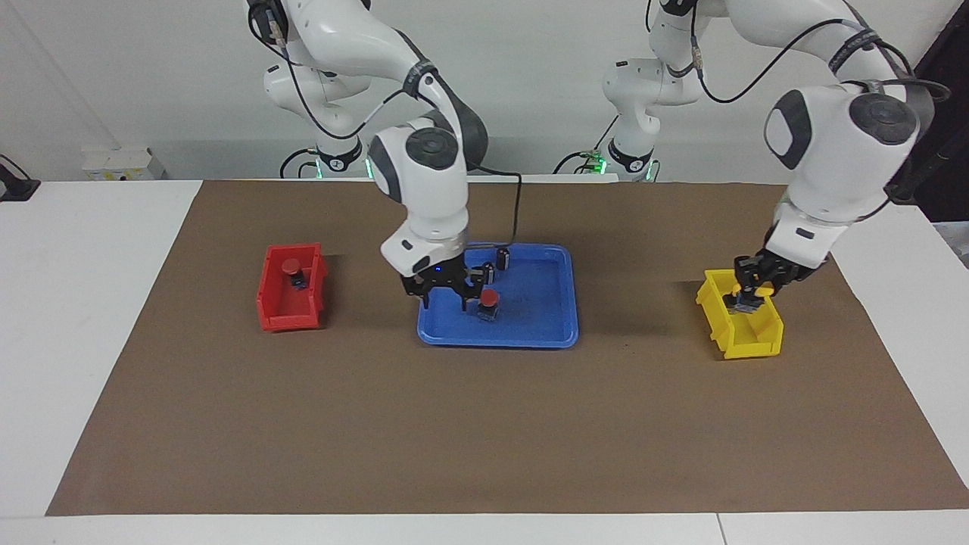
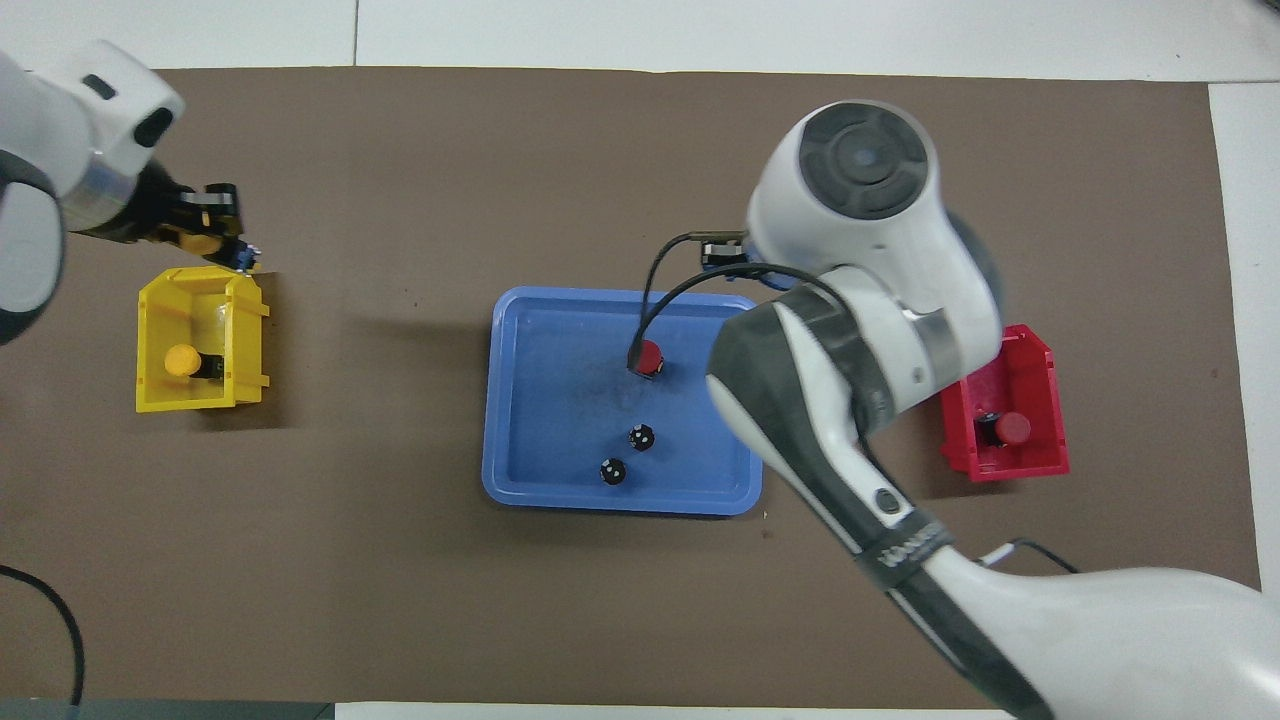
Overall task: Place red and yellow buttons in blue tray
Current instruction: 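Place the yellow button with the left gripper while the right gripper returns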
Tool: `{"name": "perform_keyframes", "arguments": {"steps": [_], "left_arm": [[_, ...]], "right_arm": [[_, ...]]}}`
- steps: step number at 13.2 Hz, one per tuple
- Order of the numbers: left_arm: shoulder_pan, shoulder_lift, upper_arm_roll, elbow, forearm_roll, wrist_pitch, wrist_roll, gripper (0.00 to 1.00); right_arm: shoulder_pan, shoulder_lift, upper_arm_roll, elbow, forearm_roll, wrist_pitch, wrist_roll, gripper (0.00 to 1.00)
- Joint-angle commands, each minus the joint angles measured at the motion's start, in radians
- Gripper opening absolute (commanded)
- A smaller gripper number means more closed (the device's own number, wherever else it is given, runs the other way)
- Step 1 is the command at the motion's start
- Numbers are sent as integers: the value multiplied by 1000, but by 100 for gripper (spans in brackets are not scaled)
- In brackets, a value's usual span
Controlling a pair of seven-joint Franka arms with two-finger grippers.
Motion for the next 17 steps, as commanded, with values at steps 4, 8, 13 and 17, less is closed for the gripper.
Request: {"name": "perform_keyframes", "arguments": {"steps": [4, 8, 13, 17], "left_arm": [[-290, -32, 11, -214, -103, 243, -268, 1], [-398, 47, 9, -305, -106, 448, -393, 2], [-432, 129, 11, -297, -105, 500, -427, 61], [-398, 19, 25, -193, -105, 231, -413, 89]], "right_arm": [[-329, -320, 17, -472, 155, 59, -508, 71], [-389, -413, 13, -718, 183, 256, -698, 70], [-431, -420, 13, -801, 183, 373, -796, 69], [-435, -421, 13, -846, 185, 411, -786, 67]]}}
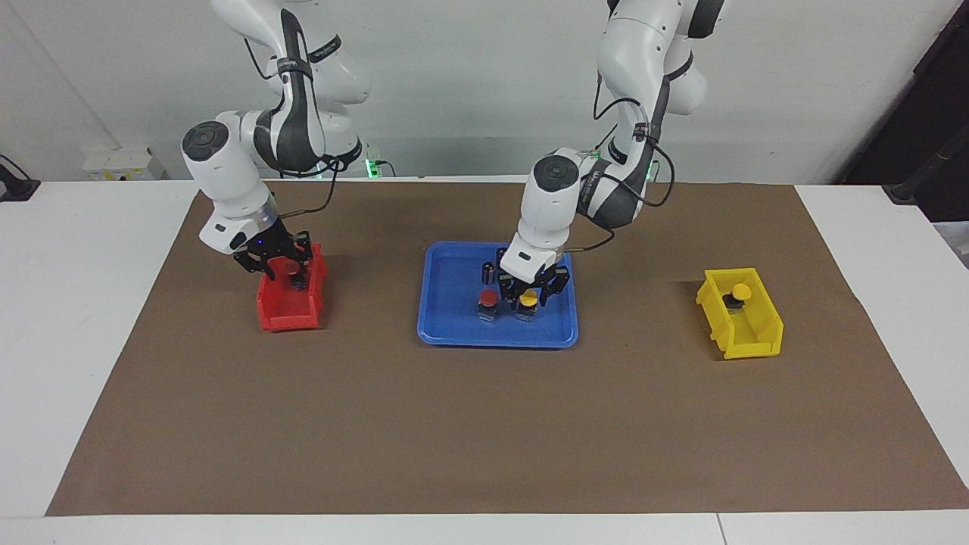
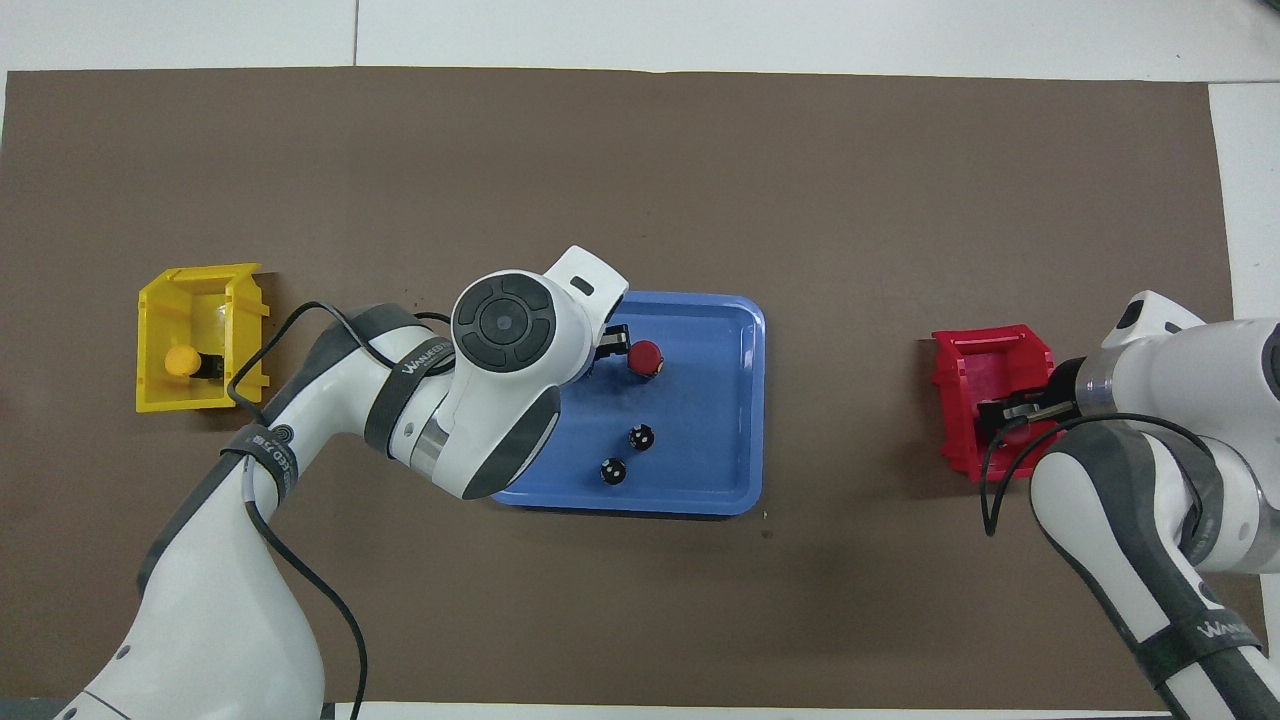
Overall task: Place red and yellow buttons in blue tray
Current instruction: 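Place the yellow button with the left gripper while the right gripper returns, then grasp the second red button with the right gripper while the left gripper returns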
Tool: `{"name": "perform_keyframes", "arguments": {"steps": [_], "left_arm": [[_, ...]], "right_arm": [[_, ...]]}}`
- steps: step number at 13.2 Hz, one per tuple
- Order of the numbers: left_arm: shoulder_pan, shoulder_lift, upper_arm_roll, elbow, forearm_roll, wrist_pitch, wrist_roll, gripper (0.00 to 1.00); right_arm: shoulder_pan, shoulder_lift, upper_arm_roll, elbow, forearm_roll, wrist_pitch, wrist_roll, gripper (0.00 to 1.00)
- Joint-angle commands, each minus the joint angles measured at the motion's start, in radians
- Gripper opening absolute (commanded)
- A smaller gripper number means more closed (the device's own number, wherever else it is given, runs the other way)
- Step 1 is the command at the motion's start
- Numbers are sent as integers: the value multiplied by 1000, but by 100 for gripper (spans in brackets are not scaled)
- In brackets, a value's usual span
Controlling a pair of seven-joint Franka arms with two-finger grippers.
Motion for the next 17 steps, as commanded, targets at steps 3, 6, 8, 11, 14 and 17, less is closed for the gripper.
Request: {"name": "perform_keyframes", "arguments": {"steps": [3, 6, 8, 11, 14, 17], "left_arm": [[148, -147, 23, 93, -3, -304, 124, 89], [362, -171, 34, 93, 0, -349, 423, 89], [508, -185, 34, 43, 0, -305, 589, 86], [658, -233, 34, -92, 0, -175, 761, 81], [691, -268, 34, -227, 0, -71, 815, 64], [719, -273, 34, -283, 0, -43, 848, 64]], "right_arm": [[-20, -43, 13, -75, 23, 33, -32, 65], [-20, -51, 13, -89, 25, 32, -32, 59], [-22, -56, 13, -96, 23, 32, -33, 50], [-27, -48, 11, -66, 23, 3, -44, 31], [1, 47, 17, 219, 23, -256, 17, 31], [171, 162, 19, 494, 20, -385, 252, 31]]}}
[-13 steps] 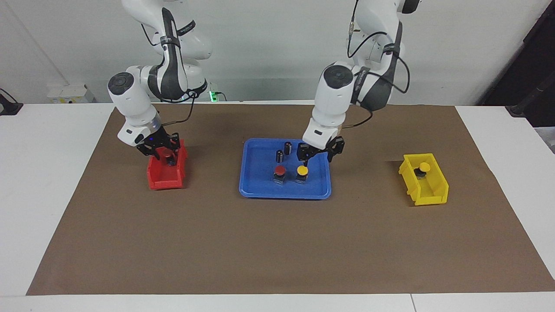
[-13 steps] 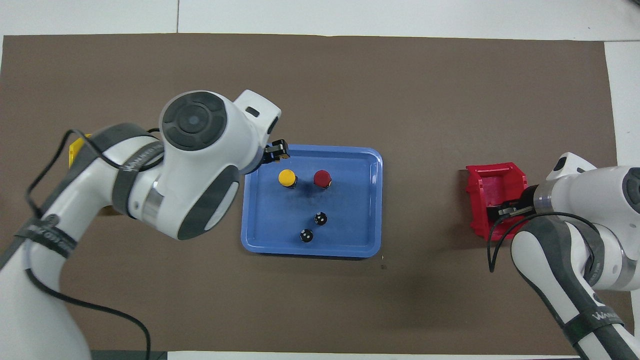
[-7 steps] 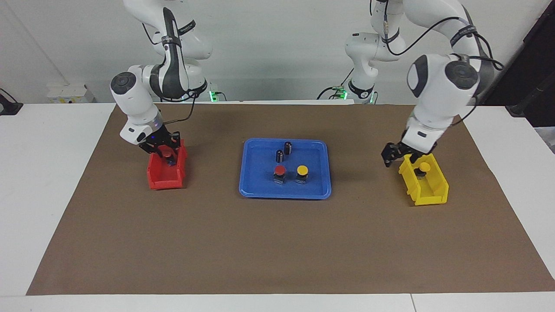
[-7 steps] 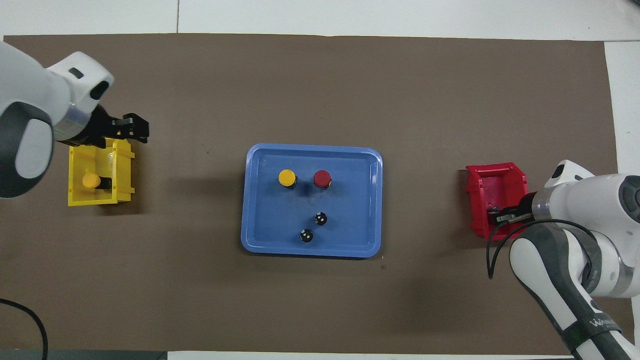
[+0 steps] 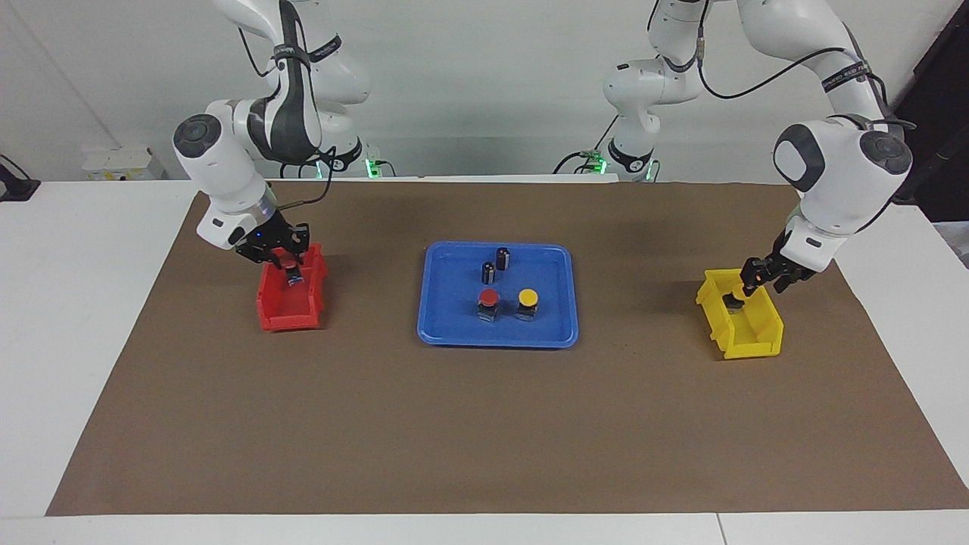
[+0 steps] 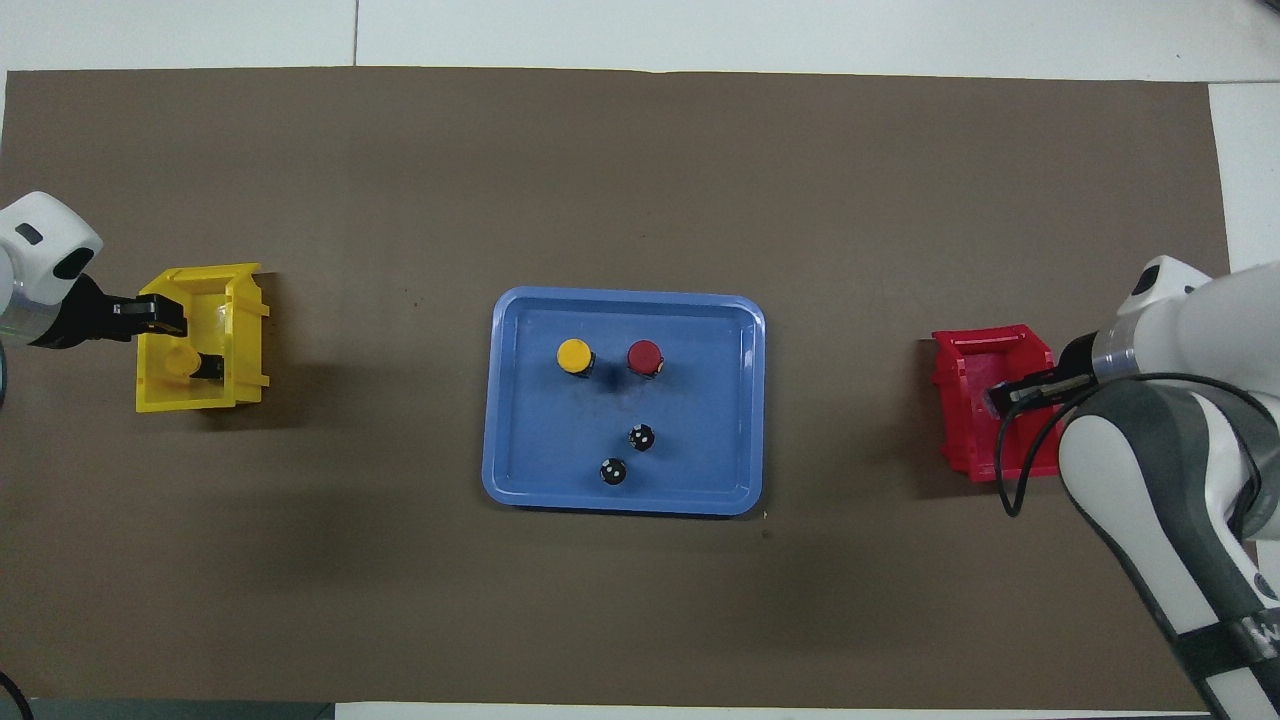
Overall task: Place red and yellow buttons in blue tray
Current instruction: 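Grasp the second red button with the right gripper while the left gripper returns, then place the red button with the right gripper while the left gripper grasps yellow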
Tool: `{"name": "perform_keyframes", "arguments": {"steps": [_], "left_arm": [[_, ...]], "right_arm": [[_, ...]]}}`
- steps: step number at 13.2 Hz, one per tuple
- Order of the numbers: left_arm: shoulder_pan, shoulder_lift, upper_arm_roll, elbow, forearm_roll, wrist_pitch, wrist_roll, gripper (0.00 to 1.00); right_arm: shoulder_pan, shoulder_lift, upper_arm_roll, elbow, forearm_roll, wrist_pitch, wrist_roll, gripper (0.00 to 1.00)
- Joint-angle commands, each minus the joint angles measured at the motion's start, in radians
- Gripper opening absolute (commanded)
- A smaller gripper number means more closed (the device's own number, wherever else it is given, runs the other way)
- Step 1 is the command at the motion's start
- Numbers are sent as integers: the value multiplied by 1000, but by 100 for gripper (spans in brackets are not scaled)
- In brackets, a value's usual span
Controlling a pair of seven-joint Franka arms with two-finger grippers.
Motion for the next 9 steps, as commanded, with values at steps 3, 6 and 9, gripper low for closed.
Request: {"name": "perform_keyframes", "arguments": {"steps": [3, 6, 9], "left_arm": [[22, -47, -13, -122, -1, 108, 27, 64], [19, -37, -14, -162, -1, 155, 24, 64], [8, -37, -14, -195, -1, 214, 10, 13]], "right_arm": [[296, 175, 8, 233, 5, 31, 471, 31], [381, 224, 9, 193, 6, 189, 587, 31], [421, 276, 8, 173, 8, 278, 603, 31]]}}
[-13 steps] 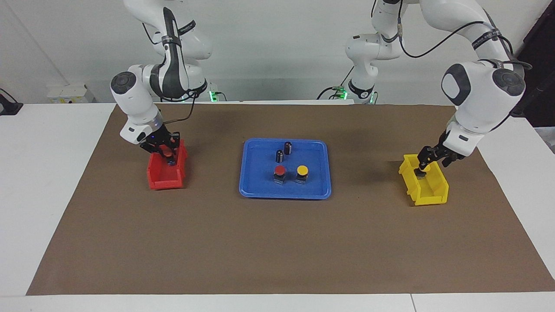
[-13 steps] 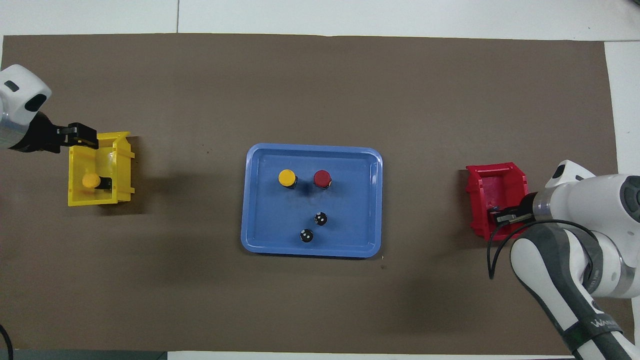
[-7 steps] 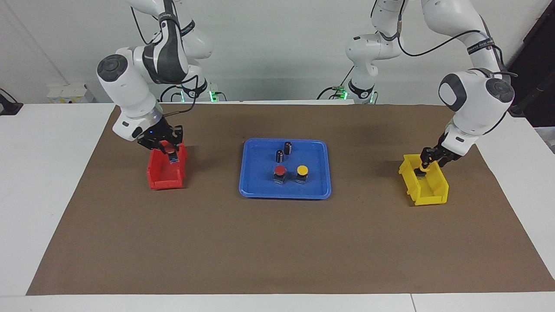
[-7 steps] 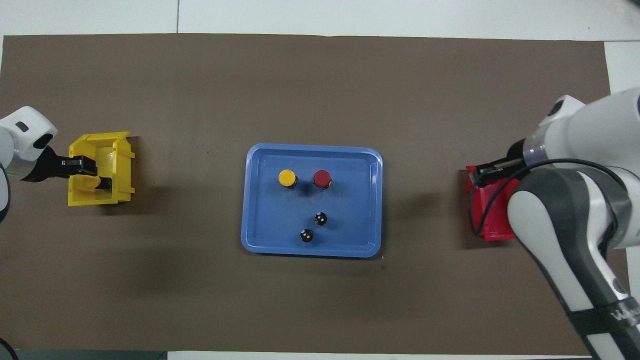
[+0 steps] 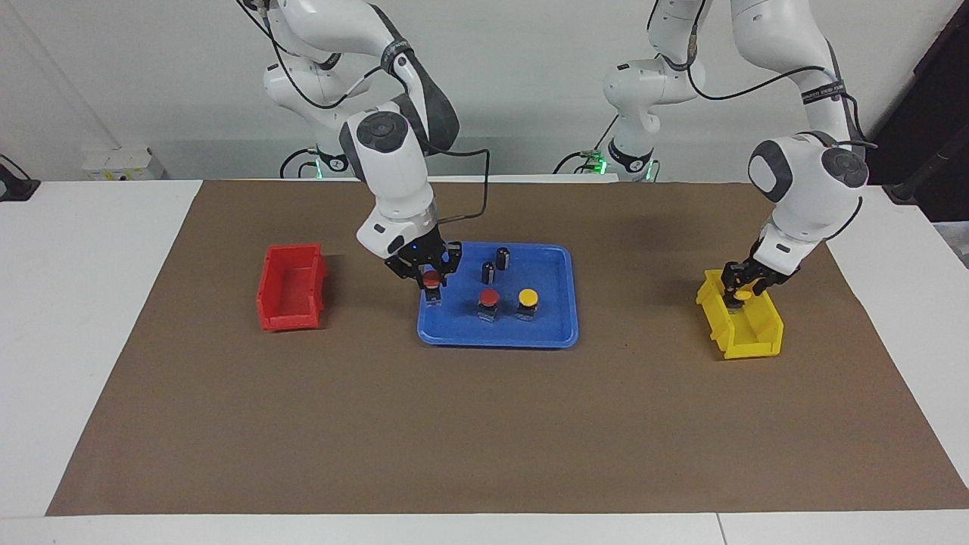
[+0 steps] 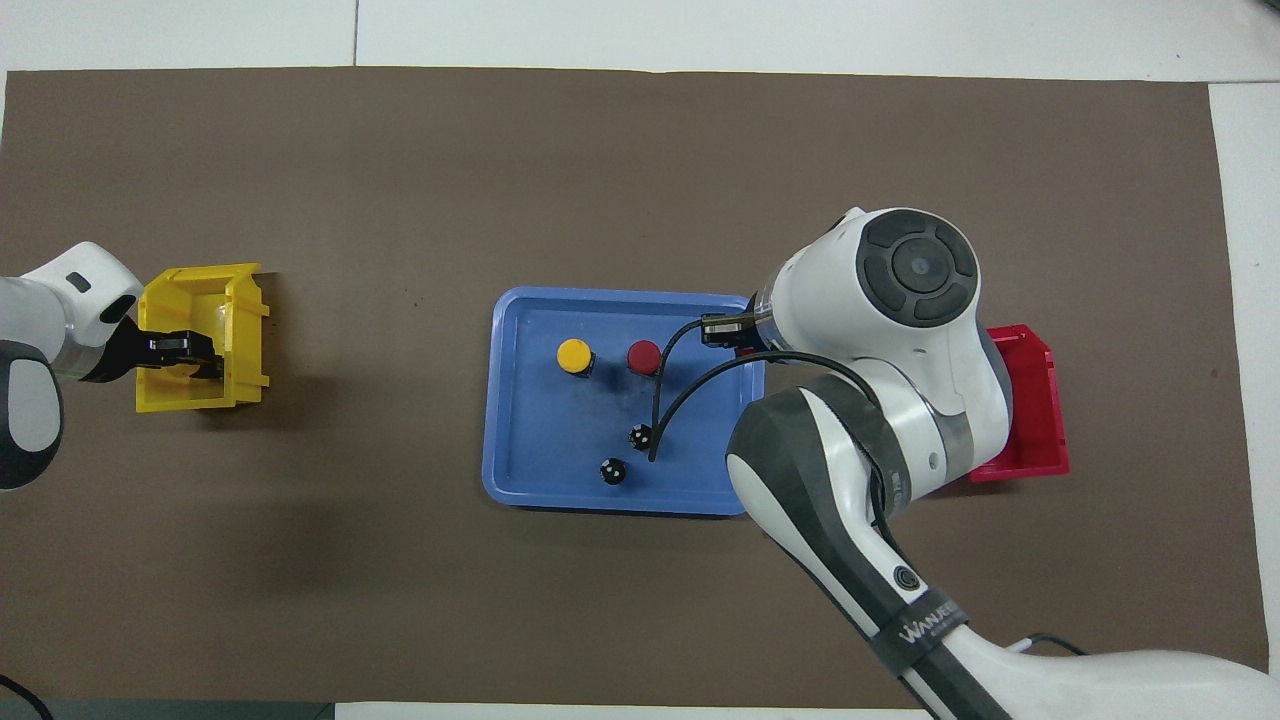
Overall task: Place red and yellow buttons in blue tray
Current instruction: 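Place the red button with the right gripper while the left gripper grasps yellow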
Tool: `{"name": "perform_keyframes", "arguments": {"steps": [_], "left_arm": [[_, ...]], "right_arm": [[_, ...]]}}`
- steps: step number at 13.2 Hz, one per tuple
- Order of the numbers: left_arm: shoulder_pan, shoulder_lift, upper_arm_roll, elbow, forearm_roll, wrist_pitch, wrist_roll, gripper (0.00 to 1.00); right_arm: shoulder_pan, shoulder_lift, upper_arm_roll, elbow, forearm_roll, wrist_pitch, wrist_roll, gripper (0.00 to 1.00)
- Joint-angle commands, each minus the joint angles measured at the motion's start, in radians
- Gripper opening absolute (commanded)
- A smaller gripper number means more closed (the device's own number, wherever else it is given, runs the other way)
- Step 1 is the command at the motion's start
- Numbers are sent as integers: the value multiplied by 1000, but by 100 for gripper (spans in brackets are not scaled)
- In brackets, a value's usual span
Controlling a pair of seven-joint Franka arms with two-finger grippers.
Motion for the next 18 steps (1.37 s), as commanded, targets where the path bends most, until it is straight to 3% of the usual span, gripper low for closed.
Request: {"name": "perform_keyframes", "arguments": {"steps": [1, 3, 6, 8, 9, 10, 11, 13, 15, 18], "left_arm": [[-1, -25, -4, -35, -1, 43, 3, 1], [2, 9, -2, 56, -1, -19, 8, 1], [-5, 83, -8, 352, 55, -335, 13, 1], [-92, 100, -7, 501, 52, -508, -60, 1], [-163, 109, -10, 533, 52, -541, -210, 1], [-232, 109, -11, 529, 46, -526, -316, 1], [-316, 104, -11, 497, 20, -464, -416, 1], [-445, 86, -13, 379, -50, -321, -512, 1], [-525, 104, -13, 348, -87, -261, -573, 1], [-602, 146, -13, 284, -95, -161, -604, 1]], "right_arm": [[30, 31, -2, -19, 6, 61, 36, 31], [60, 51, -4, -32, 5, 87, 56, 32], [59, 54, -4, -66, 5, 119, 54, 33], [59, 52, -4, -80, 3, 115, 54, 36], [59, 52, -4, -82, 2, 118, 56, 58], [59, 52, -4, -77, 2, 107, 57, 90], [54, 43, -9, -60, -6, 77, 57, 100], [-14, 11, -13, 34, -7, -53, 53, 100], [-114, -12, -13, 133, -9, -198, 45, 100], [-252, -111, -12, 199, -18, -389, -33, 100]]}}
